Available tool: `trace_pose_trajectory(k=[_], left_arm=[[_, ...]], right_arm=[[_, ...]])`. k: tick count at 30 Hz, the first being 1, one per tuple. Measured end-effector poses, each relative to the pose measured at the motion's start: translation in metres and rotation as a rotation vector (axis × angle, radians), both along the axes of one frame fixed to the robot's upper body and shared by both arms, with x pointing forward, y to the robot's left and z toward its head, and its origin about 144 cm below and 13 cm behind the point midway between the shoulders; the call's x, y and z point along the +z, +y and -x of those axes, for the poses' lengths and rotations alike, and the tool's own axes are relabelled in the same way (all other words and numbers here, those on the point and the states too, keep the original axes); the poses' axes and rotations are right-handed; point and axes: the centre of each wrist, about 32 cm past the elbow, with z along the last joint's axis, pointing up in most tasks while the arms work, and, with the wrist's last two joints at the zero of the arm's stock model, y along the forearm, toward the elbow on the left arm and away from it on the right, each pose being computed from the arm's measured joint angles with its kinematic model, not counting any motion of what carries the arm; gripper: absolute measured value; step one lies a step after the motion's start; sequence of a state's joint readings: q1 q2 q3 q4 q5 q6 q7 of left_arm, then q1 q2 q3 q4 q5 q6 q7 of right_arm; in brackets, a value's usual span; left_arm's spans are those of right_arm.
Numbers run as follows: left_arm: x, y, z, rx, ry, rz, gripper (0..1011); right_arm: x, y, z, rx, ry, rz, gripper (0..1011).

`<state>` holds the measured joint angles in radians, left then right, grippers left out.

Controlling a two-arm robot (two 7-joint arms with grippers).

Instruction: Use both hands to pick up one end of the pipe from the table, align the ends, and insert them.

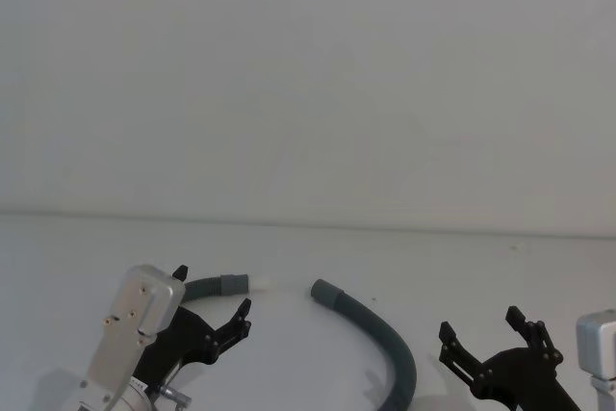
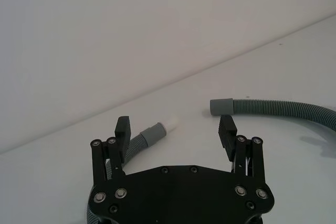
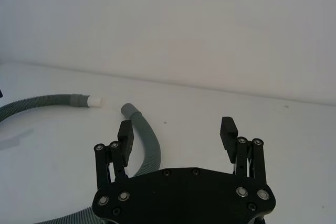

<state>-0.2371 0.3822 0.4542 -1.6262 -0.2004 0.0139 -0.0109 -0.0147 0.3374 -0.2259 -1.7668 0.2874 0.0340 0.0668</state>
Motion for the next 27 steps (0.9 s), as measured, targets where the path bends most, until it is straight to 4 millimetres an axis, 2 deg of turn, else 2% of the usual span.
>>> trace_pose_trajectory(k=[27], left_arm=[[0.0000, 0.0000, 0.0000, 0.000, 0.000, 0.000, 1002]], right_arm=[[0.0000, 0.0000, 0.0000, 0.000, 0.000, 0.000, 1007]])
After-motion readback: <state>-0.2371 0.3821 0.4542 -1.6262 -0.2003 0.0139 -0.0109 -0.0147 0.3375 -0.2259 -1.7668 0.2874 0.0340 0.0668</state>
